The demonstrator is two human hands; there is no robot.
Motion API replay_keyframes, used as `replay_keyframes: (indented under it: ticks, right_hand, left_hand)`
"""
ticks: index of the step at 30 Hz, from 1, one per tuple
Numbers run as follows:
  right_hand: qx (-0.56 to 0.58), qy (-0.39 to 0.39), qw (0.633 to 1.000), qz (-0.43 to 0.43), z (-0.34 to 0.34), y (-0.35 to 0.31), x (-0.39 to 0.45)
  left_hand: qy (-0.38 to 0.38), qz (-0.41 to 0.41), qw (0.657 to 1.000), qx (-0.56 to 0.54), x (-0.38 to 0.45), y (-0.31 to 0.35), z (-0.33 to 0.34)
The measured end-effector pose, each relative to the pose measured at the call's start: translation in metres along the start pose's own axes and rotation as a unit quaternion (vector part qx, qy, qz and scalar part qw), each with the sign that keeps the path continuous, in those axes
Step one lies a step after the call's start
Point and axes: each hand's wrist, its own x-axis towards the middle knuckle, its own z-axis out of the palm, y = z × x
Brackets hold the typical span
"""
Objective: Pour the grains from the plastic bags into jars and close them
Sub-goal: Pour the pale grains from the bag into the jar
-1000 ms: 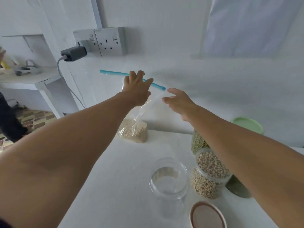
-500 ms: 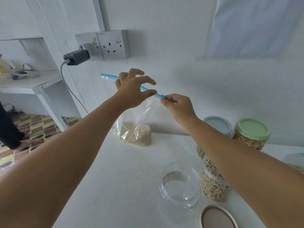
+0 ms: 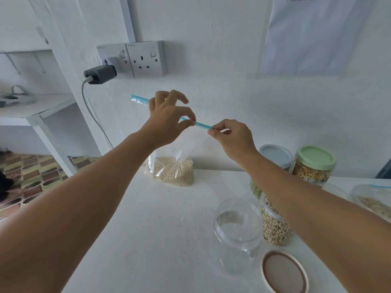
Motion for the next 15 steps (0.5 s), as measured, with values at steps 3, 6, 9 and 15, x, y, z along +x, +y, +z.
replay_keyframes:
  ticks: [3, 6, 9, 15]
  right_hand:
    - [-0.029, -0.029, 0.999, -0.036, -0.002, -0.004, -0.002]
    - [-0.063, -0.037, 0.994, -0.084, 0.001, -0.017, -0.003]
    - [-0.098, -0.022, 0.991, -0.086, -0.001, -0.015, -0.005]
    - [-0.183, -0.038, 0.977, -0.102, -0.012, -0.011, -0.011]
  left_hand:
    - [0.001, 0.002, 1.0, 0.0, -0.003, -0.003, 0.0]
    - [-0.007, 0.018, 1.0, 0.014, -0.005, 0.002, 0.002]
    - [0.003, 0.03, 0.999, 0.041, -0.009, -0.006, 0.0]
    - [0.023, 0.005, 0.998, 0.053, -0.018, -0.019, 0.0]
